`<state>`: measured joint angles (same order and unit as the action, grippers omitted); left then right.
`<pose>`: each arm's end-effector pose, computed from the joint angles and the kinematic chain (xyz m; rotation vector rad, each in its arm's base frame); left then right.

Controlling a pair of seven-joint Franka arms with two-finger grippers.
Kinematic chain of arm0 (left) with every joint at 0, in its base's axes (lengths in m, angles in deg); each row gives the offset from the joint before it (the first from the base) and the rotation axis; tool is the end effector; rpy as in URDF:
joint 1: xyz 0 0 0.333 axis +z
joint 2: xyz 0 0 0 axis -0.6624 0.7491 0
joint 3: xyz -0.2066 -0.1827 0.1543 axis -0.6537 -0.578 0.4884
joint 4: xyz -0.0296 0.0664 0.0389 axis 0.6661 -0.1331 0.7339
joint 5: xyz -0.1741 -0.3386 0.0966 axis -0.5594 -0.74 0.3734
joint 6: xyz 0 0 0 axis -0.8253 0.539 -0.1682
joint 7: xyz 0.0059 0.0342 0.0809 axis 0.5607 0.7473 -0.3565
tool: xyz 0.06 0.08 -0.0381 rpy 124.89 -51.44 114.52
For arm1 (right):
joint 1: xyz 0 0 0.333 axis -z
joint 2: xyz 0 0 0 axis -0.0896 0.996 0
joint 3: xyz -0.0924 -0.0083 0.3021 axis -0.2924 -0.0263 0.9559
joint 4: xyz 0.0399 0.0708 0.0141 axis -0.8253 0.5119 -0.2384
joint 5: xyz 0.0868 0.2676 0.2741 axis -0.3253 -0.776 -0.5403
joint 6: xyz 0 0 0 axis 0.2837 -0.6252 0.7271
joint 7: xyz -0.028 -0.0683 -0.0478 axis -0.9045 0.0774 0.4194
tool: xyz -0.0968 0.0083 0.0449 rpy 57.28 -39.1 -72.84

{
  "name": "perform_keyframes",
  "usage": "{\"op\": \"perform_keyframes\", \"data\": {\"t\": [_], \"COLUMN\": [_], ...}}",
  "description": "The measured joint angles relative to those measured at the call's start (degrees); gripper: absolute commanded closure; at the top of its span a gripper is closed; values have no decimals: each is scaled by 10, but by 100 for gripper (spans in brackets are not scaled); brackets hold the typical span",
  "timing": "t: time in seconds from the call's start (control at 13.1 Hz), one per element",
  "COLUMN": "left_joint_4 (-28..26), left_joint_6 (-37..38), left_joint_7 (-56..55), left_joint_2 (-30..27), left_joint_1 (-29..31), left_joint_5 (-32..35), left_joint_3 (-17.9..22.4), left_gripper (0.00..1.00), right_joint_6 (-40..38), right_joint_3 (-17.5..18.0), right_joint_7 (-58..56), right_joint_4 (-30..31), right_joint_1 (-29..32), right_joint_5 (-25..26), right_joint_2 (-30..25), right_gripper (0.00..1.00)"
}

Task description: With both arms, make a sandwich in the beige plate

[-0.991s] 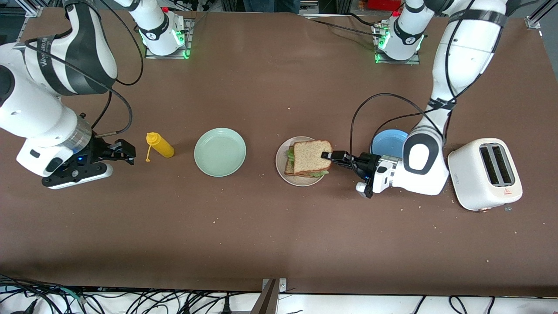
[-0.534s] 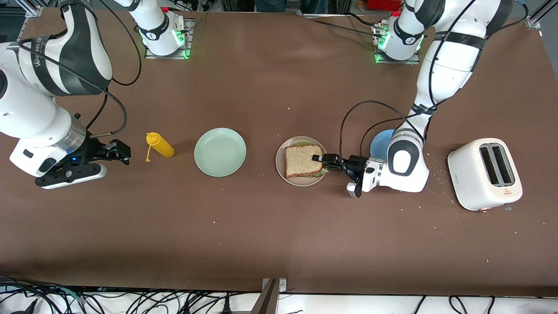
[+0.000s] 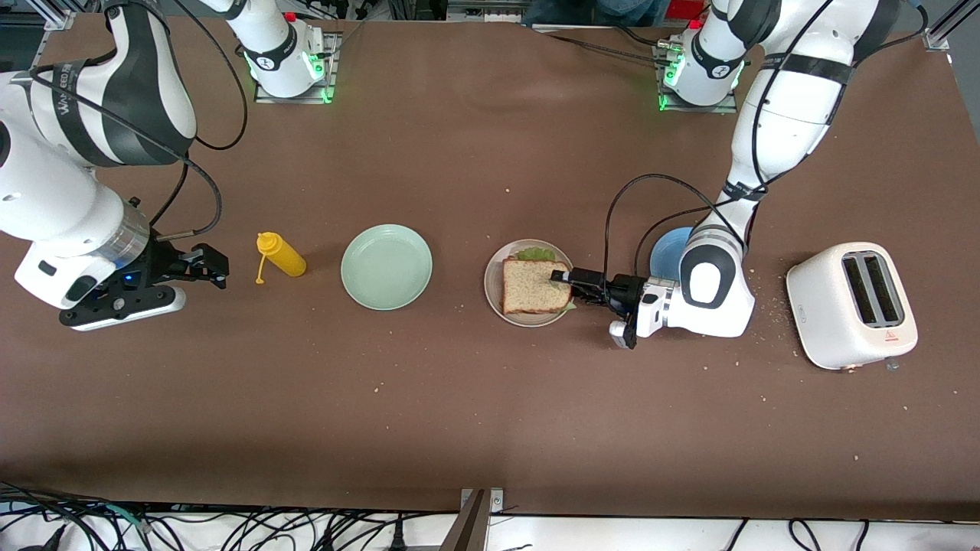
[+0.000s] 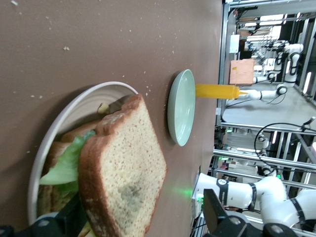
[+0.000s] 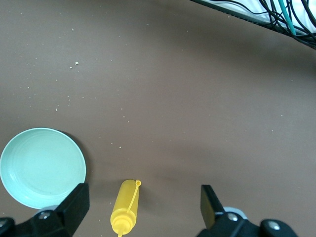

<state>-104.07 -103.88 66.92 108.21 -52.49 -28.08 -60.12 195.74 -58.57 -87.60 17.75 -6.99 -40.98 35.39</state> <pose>0.6214 -0.2276 0.1512 1.9502 -0.2556 -0.2393 0.6583 0.0940 0.5046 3.0493 0.4149 0.1028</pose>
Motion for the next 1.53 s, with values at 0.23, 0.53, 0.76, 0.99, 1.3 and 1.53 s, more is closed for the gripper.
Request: {"op": "perform_keyframes", "data": {"t": [0.23,0.53,0.76,0.99,1.3,1.53], "left_joint_4": [6,14,19,39,102,108], "left_joint_6": [-2,-3,-2,34,117,139], "left_joint_7": [-37,-155,-215,-270,-304,-310], "left_joint_2": [-30,-109,-167,-225,-295,-358], "left_joint_1": [2,3,4,4,0,4], "left_joint_5": [81,269,404,539,640,723], "left_joint_3": [6,19,23,24,19,15], "left_gripper": [0,0,0,0,0,0], "right_joint_6": [0,0,0,0,0,0], "right_joint_3": [-6,-12,-13,-13,-13,-12], "right_joint_7": [0,0,0,0,0,0], "right_joint_4": [0,0,0,0,1,1], "right_joint_1": [0,1,3,3,3,3], "right_joint_5": [0,0,0,0,0,0], "right_joint_2": [0,1,1,1,1,1], "right_gripper": [0,0,0,0,0,0]}}
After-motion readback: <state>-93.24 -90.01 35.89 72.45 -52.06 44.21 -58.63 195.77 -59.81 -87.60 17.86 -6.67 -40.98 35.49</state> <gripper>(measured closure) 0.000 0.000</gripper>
